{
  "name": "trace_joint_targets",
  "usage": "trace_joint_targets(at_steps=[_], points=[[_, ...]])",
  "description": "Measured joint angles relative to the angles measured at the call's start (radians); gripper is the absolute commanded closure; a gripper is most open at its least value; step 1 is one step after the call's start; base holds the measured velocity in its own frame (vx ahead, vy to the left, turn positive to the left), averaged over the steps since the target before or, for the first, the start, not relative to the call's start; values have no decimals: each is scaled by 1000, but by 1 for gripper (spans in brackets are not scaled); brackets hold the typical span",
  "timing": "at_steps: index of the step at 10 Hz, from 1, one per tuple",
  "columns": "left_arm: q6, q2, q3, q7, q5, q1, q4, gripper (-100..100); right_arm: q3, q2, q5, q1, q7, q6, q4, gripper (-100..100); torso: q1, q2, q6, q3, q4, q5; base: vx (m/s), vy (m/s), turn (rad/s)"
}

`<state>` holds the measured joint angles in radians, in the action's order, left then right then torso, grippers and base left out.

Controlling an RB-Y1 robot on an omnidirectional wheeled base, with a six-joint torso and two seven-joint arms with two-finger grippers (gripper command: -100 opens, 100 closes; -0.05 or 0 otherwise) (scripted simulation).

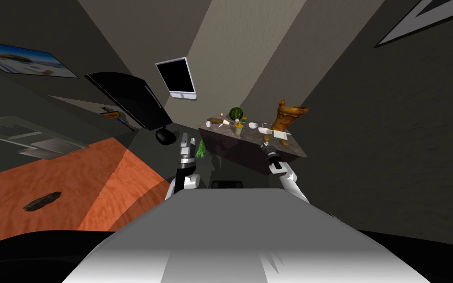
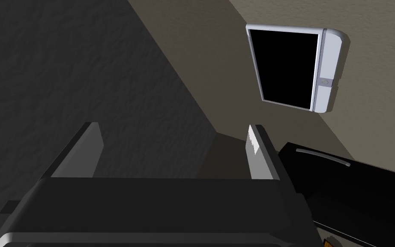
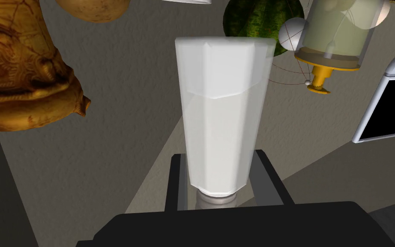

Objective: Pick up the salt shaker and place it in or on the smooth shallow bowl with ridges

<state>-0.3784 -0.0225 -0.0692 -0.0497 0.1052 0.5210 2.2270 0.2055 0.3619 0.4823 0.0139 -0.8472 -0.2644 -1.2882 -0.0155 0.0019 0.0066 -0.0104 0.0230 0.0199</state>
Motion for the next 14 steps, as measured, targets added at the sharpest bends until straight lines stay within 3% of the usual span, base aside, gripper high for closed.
trace_joint_targets(at_steps=[6, 14], points=[[0, 0, 0, 0, 0, 0, 0, 0, -15, 48, -39, -164, -15, 2, 156, 100, 1, -8, -2, -5, 2, 0, 17, -94, 42], [0, 0, 0, 0, 0, 0, 0, 0, -76, 141, -85, -360, 6, -3, 368, 100, 0, -14, -2, -9, 4, 1, 86, -108, 49]])
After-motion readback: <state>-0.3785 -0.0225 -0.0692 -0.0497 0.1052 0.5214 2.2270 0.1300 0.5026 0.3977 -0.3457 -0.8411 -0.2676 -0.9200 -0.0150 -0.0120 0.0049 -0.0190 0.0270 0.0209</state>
